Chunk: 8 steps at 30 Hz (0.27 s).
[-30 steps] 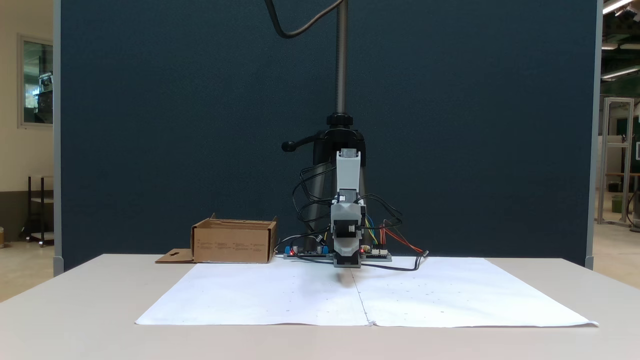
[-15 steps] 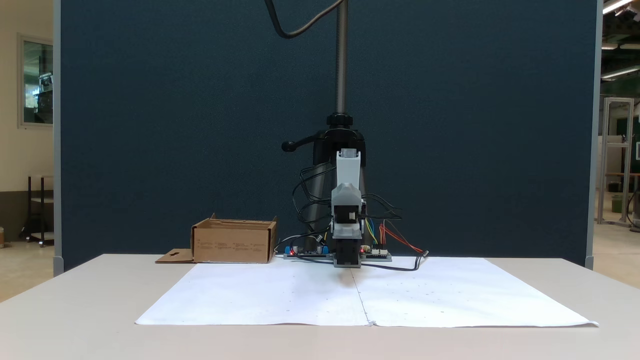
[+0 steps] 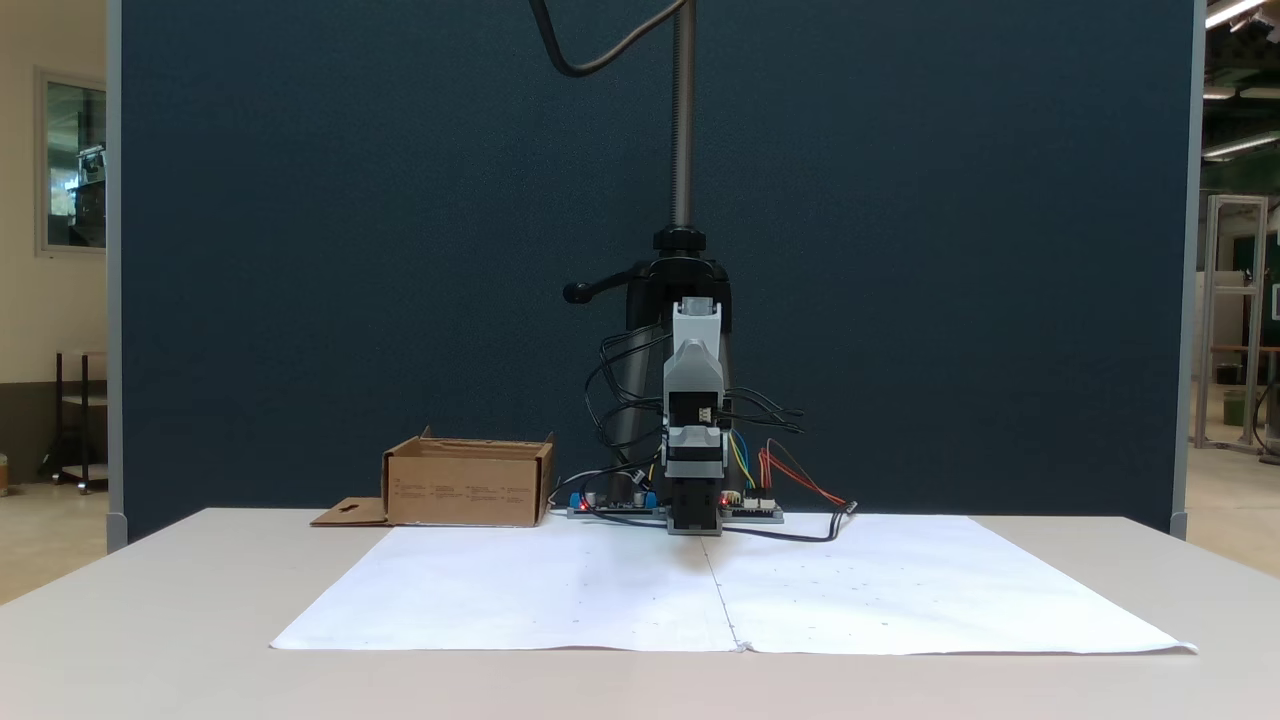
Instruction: Grasp a green dice and put it in the bin.
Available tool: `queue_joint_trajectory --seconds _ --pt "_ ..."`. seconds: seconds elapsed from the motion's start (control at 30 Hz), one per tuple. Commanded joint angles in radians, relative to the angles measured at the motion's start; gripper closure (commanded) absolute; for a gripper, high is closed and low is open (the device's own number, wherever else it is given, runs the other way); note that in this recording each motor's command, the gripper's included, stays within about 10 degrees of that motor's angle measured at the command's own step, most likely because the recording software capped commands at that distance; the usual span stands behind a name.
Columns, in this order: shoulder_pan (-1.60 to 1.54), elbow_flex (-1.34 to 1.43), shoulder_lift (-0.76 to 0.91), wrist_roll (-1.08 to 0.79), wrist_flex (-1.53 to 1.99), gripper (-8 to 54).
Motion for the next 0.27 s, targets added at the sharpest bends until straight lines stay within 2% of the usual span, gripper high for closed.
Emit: queue_joint_trajectory --seconds 0.0,0.23 --pt "0.002 0.071 0.112 0.014 -0.147 1.1" --pt "0.002 0.071 0.112 0.014 -0.161 1.1"
